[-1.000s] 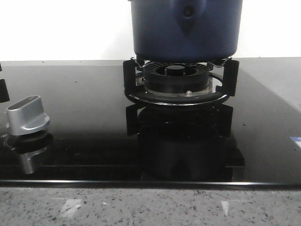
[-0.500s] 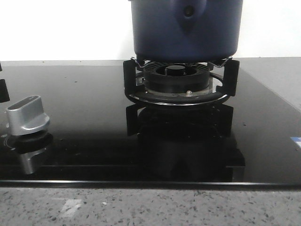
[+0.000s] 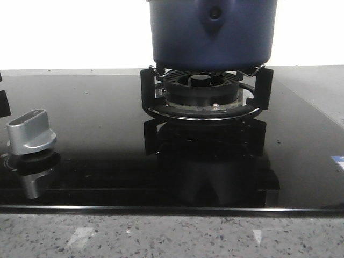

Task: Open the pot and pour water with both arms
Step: 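Carry the bowl back beside the stove, set it down, open right gripper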

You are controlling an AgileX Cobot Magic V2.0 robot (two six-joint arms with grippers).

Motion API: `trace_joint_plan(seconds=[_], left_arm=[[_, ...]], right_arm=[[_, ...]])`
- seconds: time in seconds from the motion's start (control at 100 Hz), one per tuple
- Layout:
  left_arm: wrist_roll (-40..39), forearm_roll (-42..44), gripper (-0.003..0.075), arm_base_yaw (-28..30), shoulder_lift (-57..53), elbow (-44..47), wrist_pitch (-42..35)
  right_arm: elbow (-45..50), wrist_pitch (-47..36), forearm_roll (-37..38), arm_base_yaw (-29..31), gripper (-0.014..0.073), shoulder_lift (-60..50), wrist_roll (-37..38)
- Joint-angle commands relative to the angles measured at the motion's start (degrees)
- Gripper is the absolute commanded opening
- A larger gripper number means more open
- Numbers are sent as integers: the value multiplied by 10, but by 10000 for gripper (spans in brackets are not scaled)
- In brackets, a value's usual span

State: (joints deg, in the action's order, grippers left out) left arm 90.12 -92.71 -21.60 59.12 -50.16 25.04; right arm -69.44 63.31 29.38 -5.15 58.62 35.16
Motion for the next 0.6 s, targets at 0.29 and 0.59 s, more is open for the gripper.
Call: trace_joint_plan(seconds=[0.29, 0.59], left_arm=[[-4, -37, 316, -15, -9, -22, 18], [-4, -37, 316, -15, -9, -22, 28]], right_arm=[[121, -102, -159, 128, -70, -64, -58], [121, -85, -250, 148, -70, -21, -111]])
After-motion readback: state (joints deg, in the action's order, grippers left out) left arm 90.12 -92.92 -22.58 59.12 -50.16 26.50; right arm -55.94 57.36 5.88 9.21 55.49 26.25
